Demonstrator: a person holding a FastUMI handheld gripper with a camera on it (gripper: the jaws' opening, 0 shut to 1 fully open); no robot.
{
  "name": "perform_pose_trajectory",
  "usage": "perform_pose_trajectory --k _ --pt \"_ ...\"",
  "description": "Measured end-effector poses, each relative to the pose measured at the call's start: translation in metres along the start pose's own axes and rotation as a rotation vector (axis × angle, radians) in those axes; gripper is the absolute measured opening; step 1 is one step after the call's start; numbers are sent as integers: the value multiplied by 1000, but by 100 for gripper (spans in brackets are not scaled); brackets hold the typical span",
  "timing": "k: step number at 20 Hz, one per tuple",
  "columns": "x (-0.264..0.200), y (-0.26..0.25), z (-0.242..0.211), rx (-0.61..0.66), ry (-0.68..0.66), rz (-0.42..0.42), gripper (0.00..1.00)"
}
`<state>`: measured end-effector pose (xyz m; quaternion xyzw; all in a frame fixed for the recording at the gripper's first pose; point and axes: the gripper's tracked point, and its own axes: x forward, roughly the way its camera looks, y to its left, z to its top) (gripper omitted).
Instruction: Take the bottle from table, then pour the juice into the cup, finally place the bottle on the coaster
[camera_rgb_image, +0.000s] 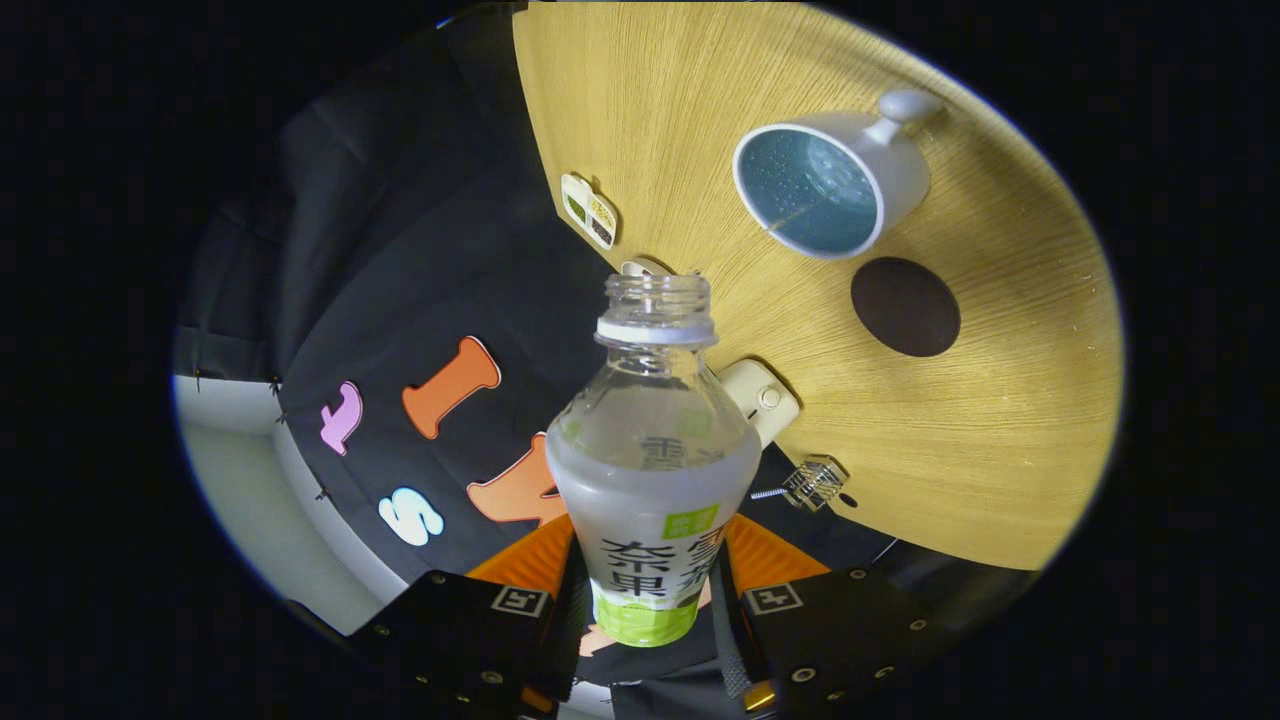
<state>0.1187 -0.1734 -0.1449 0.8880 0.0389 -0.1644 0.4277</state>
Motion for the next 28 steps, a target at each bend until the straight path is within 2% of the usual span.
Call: perform_pose_trajectory --k 3,7,11,15,17,21,25,26,28 --pt "1 -7 -1 -82 -7 -11 56" --pt "8 -27 3 -392 -26 -62 56" --pt "16 -32 -2 -616 -32 -59 56" --pt "25 -46 -7 -896 -37 -76 56" --pt "23 -45 -1 -1094 -71 -84 56" --pt "13 -31 15 -1504 -191 -152 56" --pt "20 -18 1 -1820 -241 -131 57" --pt "24 -19 2 -1910 -262 -155 56" --pt "28 -31 21 -2088 -314 -283 56"
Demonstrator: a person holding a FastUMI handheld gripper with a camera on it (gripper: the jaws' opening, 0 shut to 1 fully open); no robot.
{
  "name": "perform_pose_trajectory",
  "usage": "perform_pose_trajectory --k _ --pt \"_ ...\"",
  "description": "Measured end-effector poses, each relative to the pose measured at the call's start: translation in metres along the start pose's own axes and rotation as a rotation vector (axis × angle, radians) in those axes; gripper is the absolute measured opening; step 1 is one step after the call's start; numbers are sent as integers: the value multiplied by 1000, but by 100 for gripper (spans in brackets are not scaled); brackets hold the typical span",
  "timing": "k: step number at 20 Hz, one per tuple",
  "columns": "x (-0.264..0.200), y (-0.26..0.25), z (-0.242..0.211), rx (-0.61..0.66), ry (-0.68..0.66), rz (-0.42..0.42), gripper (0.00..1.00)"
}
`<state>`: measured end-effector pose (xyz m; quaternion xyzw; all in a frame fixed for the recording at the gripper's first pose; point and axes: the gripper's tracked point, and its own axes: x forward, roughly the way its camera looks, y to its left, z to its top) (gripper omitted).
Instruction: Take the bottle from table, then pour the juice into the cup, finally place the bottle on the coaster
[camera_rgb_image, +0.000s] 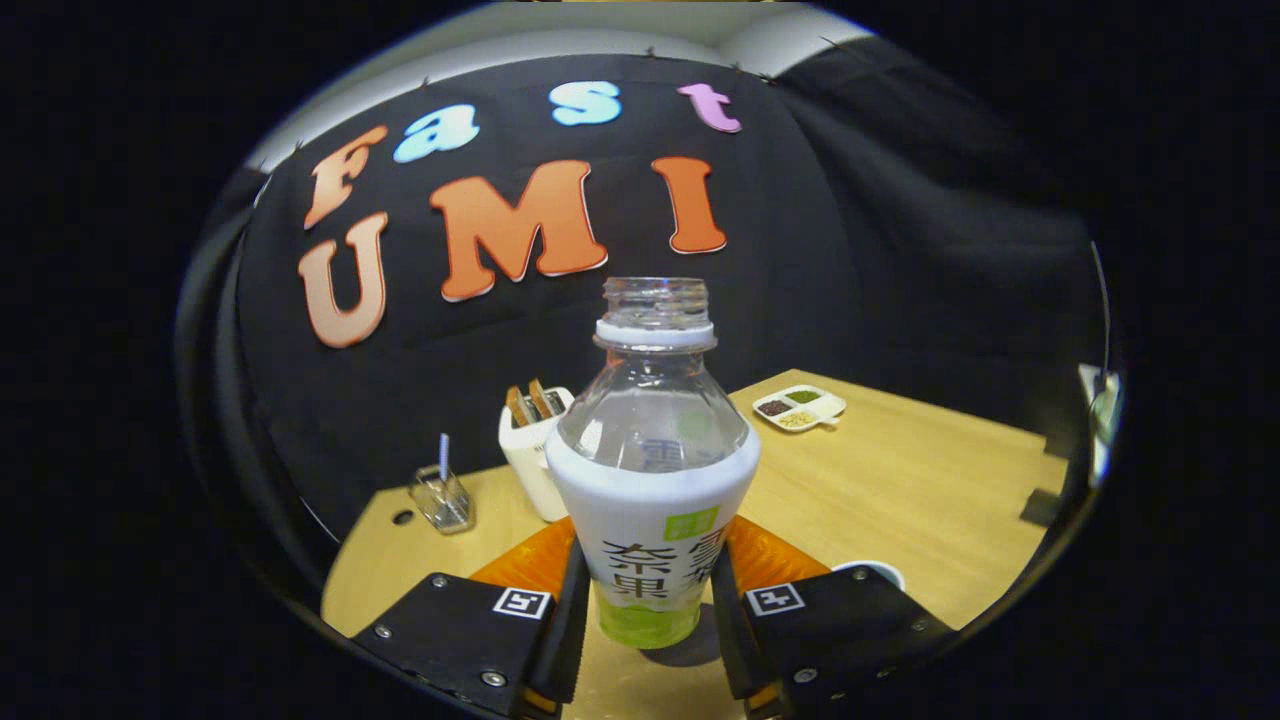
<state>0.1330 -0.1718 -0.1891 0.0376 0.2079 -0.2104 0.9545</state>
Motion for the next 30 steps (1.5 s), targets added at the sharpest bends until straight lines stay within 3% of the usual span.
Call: perform_pose_trajectory --k 2,5,17,30 --pt "6 7 -14 -132 22 -10 57" --pt "17 18 -29 -189 48 -7 57" --pt "55 4 -77 -106 99 -15 60" --pt "41 0 -97 -108 118 -21 70"
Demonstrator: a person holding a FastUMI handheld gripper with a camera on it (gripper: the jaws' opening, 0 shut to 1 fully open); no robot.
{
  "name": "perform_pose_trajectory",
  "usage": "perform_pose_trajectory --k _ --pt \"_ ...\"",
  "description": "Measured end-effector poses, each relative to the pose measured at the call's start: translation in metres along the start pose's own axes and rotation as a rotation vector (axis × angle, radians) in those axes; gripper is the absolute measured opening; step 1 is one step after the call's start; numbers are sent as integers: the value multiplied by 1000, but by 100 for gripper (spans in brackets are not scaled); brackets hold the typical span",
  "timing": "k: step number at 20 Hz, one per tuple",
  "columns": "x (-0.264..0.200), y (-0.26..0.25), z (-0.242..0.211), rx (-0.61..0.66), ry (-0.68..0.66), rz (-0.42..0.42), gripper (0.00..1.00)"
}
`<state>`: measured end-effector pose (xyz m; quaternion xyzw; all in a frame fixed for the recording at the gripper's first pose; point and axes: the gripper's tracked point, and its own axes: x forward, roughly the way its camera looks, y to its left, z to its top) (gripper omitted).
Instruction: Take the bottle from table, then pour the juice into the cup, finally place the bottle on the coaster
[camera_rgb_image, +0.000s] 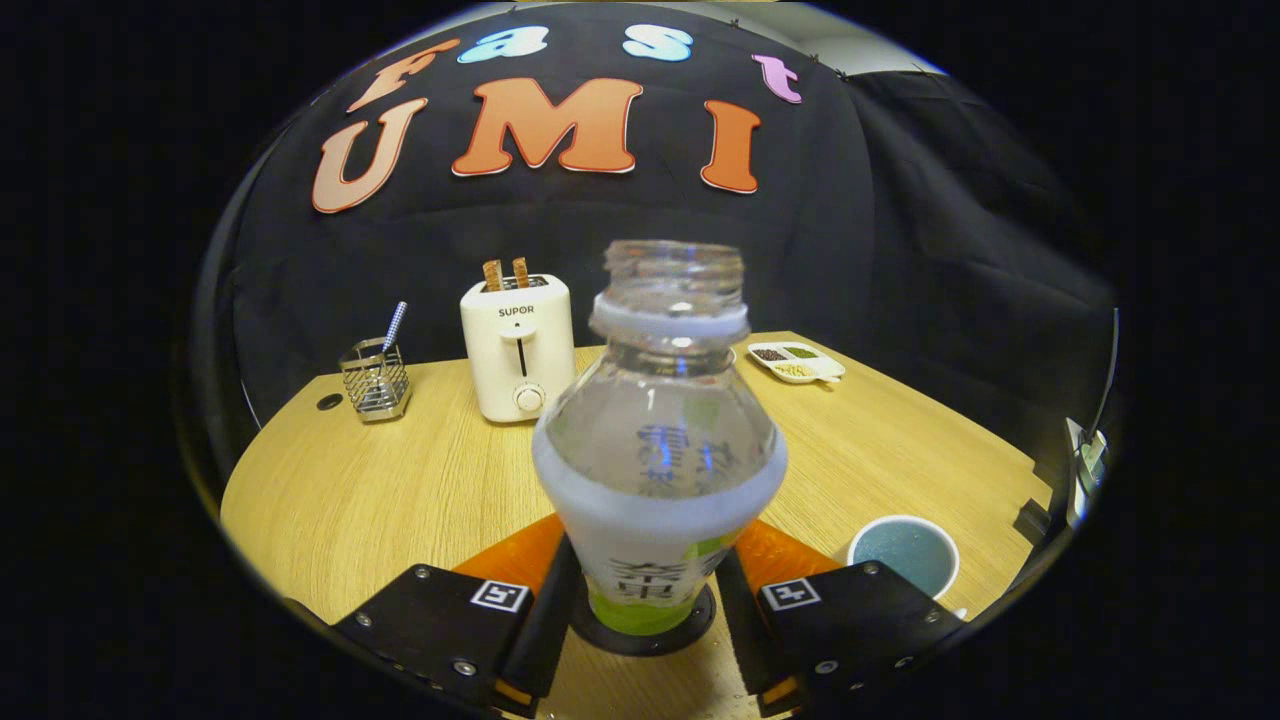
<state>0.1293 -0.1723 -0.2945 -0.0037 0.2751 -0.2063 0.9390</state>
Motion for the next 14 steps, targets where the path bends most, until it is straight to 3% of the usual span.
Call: perform_pose_trajectory --k 4,6,14 --pt "-7 2 -1 2 -10 14 92" --pt "-16 2 3 4 -29 23 97" --pt "-85 15 24 -20 -93 58 97"
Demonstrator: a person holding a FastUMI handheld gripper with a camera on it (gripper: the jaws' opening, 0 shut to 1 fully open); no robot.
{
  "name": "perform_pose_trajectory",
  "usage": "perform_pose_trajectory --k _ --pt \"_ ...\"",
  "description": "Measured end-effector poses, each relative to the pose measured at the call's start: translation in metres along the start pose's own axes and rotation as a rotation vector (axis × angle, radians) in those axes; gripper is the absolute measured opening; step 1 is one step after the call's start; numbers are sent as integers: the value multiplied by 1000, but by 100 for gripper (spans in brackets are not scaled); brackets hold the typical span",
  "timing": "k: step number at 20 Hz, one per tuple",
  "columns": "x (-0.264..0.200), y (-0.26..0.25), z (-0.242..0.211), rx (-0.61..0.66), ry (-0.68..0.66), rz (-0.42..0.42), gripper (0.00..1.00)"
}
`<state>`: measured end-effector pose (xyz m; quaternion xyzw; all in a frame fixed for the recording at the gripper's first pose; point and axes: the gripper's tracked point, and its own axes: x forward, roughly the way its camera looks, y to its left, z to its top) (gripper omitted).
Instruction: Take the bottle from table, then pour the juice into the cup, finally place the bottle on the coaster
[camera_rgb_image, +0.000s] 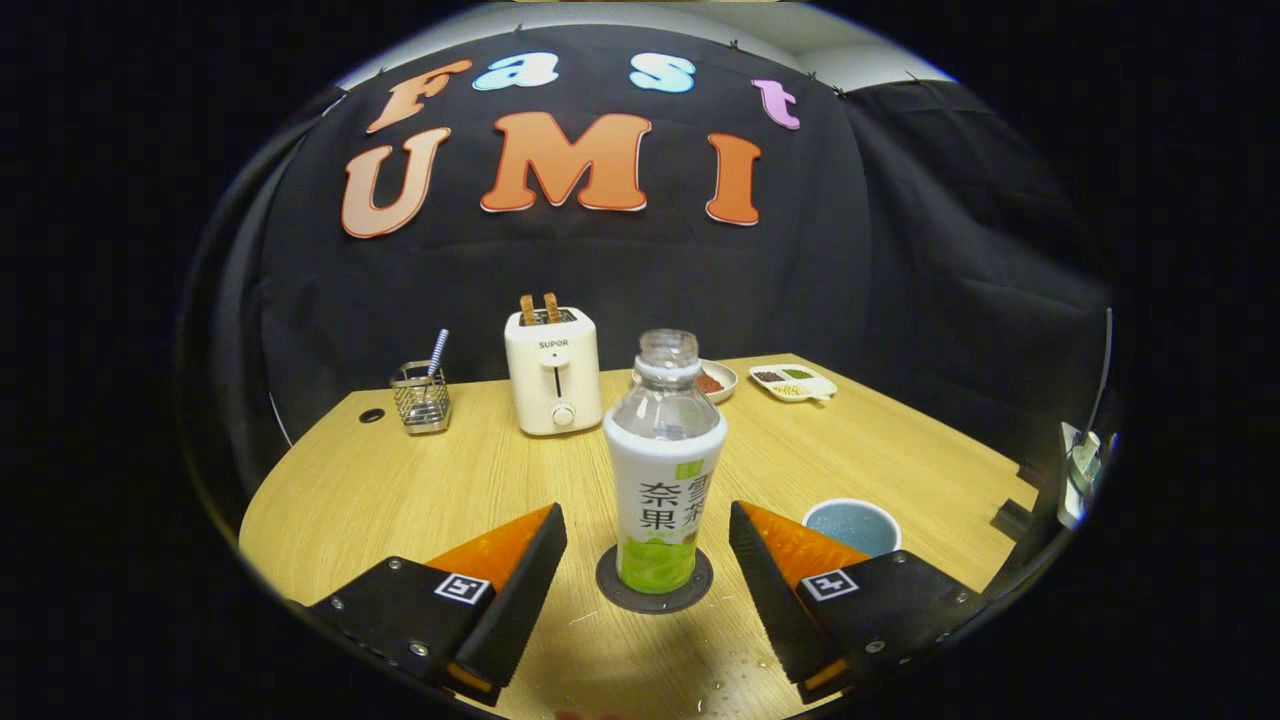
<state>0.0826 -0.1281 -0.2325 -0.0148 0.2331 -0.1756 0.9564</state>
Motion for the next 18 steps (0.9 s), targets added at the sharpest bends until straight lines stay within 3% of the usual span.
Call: perform_pose_trajectory --k 12,18 --pt "-175 116 139 -23 -215 261 97" --pt "-247 139 171 52 -293 381 97"
